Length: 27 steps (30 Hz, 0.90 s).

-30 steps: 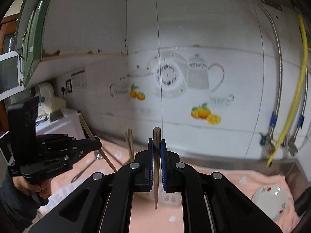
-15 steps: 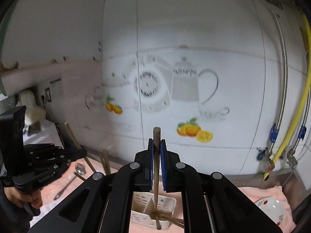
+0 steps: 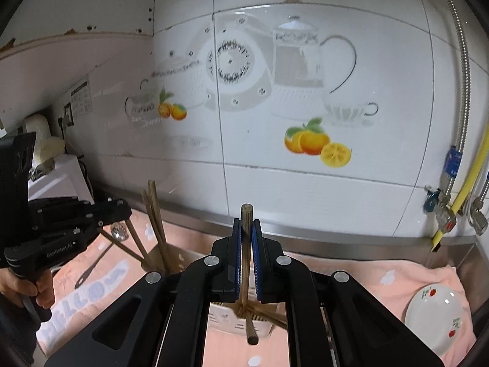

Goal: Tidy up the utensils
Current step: 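Open the left tool into the holder while the right tool releases its chopstick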

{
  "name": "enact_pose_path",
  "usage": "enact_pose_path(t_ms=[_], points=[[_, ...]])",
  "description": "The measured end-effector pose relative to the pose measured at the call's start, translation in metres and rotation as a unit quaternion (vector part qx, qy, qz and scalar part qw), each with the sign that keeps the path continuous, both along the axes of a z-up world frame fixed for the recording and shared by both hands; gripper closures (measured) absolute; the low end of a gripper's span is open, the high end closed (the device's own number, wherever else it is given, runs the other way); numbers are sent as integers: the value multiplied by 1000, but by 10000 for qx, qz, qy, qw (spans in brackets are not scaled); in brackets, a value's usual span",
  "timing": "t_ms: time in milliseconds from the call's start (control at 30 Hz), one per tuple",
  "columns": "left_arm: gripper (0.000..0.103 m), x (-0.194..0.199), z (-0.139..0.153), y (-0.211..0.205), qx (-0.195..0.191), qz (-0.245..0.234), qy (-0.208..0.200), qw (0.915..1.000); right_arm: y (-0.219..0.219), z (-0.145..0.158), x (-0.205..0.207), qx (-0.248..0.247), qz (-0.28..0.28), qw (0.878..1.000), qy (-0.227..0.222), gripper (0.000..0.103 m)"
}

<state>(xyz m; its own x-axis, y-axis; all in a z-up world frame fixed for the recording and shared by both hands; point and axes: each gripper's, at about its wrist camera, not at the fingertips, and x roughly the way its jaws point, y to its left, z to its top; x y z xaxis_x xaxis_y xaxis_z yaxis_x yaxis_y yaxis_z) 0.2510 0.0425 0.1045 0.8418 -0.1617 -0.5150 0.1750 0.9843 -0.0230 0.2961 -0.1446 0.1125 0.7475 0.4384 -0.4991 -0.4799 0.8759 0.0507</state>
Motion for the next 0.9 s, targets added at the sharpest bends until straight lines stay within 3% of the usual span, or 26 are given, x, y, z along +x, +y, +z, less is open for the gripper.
enact_pose_path(t_ms=[167, 267, 600, 900], points=[[93, -5, 1, -1, -11, 5, -13, 10000, -2, -2, -4, 23, 3, 10000, 44, 95], [75, -11, 5, 0, -8, 69, -71, 10000, -5, 3, -11, 50, -3, 10000, -21, 93], [35, -50, 18, 0, -47, 212, -366, 9991, -19, 19, -54, 147, -48, 9994, -303, 54], [7, -98, 11, 0, 64, 301, -572, 9979, -33, 12, -100, 223, -241, 9988, -362, 27]])
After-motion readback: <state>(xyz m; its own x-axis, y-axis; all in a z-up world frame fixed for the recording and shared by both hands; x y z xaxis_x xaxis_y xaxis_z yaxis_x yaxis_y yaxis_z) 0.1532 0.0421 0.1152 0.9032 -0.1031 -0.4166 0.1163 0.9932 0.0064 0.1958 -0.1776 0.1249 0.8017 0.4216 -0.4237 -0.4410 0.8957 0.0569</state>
